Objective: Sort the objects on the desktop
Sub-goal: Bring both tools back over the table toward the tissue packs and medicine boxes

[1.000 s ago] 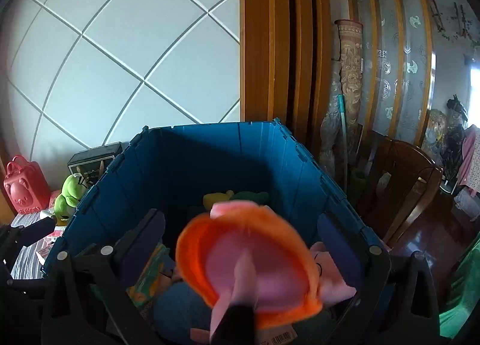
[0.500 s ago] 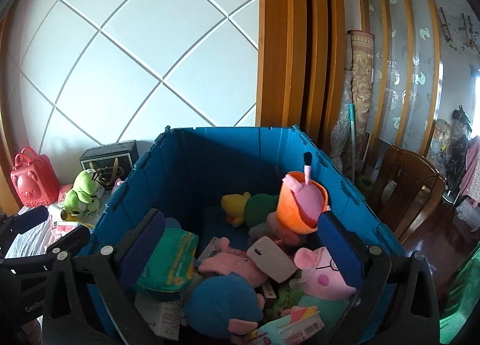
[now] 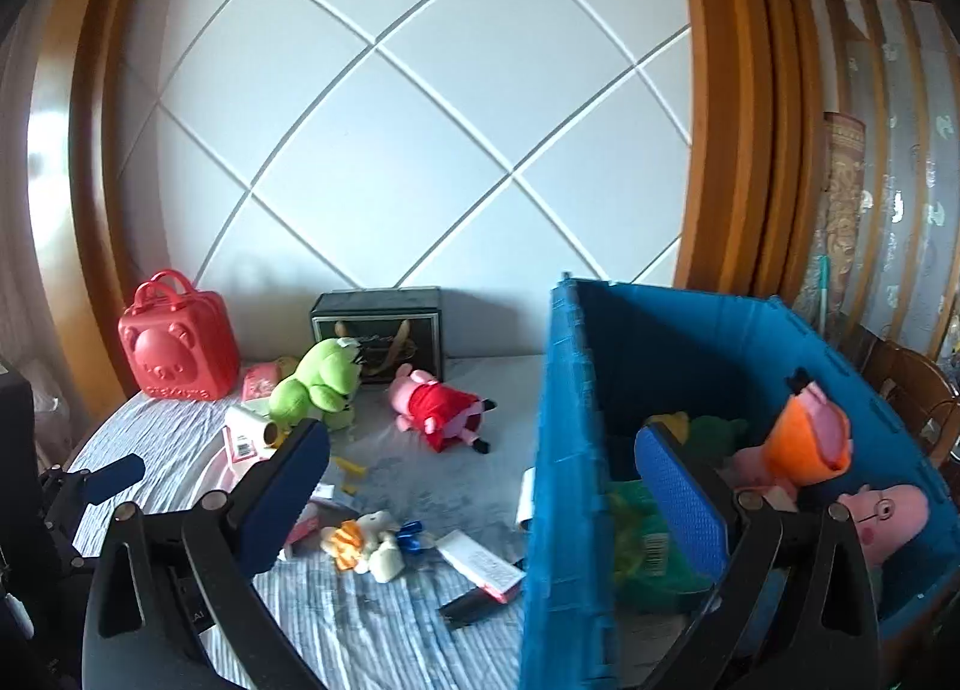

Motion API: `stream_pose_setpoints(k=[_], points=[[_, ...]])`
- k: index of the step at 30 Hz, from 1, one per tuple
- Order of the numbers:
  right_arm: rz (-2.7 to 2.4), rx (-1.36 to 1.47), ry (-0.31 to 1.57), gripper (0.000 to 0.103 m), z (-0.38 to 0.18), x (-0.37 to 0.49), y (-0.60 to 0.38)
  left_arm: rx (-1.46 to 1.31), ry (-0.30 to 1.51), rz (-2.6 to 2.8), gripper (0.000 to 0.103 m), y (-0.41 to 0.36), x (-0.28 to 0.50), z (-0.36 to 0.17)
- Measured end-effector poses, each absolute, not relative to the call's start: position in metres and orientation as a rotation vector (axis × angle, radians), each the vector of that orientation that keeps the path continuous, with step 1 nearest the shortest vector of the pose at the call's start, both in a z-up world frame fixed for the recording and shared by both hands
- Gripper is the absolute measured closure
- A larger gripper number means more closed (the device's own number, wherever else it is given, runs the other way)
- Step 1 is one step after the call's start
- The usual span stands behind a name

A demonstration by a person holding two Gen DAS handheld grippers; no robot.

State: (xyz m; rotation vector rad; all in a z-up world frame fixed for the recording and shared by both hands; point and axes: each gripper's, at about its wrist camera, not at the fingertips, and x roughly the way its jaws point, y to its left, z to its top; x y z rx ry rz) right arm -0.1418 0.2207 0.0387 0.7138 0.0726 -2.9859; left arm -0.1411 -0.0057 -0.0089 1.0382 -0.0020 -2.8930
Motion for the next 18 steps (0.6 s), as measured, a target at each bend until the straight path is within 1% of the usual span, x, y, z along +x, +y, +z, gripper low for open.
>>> stream_pose_setpoints(k=[3,7,12,18], points=[[-2.906,0.813,0.093,0.000,0.011,-0.160,0.178,1.099,0.017,-2.806,0.019,-0.048,-0.152,-0.032],[-2.811,0.980,0.124,0.000,-0.034,-0.185,0.141,1.184,0.045,-2.708,0.019,-0.083,-0.167,-0.064],[-2.718,1.142,0.155,0.000,-0.082,-0.214,0.118,1.256,0.071,-2.606,0.019,-0.104,-0.185,-0.096],[-2.630,1.208,0.158,0.000,-0.112,-0.259,0.103,1.286,0.077,-2.506,0.019,-0.113,-0.219,-0.116]])
